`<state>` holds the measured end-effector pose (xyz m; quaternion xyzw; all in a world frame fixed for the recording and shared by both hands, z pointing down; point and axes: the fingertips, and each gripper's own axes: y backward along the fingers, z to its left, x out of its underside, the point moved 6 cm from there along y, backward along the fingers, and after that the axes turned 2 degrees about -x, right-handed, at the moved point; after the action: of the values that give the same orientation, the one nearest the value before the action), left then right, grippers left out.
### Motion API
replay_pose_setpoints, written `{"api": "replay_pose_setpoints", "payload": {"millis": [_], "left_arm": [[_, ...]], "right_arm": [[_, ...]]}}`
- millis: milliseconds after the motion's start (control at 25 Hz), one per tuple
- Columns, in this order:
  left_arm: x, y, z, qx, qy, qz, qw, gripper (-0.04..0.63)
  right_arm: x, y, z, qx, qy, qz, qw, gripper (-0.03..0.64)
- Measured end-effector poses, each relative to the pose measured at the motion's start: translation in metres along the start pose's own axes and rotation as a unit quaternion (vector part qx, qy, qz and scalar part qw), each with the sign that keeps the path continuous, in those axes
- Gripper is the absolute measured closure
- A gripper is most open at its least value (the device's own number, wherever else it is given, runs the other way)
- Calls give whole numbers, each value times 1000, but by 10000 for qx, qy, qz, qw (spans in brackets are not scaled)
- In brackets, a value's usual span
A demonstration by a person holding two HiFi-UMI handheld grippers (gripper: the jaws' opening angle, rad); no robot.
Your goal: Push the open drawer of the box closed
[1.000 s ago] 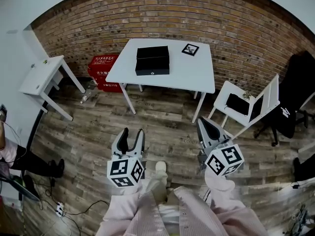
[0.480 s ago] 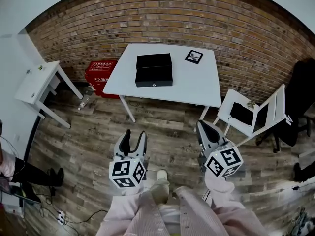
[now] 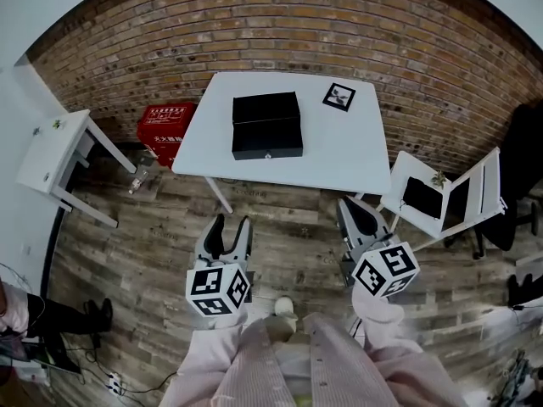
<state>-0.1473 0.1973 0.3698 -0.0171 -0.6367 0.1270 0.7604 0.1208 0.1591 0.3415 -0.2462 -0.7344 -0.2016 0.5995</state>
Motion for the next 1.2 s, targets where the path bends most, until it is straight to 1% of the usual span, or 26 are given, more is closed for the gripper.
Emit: {"api": "replay_pose_setpoints", "payload": {"millis": [280, 640, 800, 920, 1200], "left_arm": [[-7, -33, 15, 128, 14, 51, 9999, 373], [1, -56, 16, 208, -20, 250, 9995, 368], [3, -68, 20, 138, 32, 307, 9994, 368], [3, -82, 25, 7, 35, 327, 9995, 368], [7, -127, 36, -101, 118, 524, 9985, 368]], "right_arm": [[2, -32, -8, 81, 7, 31, 10000, 614], [12, -45, -24, 179, -107, 110, 9997, 614], [13, -58, -33, 162, -129, 173, 9996, 614], [15, -73, -42, 102, -195, 213, 9995, 614], [20, -123, -67, -7, -9, 504, 9987, 614]]}}
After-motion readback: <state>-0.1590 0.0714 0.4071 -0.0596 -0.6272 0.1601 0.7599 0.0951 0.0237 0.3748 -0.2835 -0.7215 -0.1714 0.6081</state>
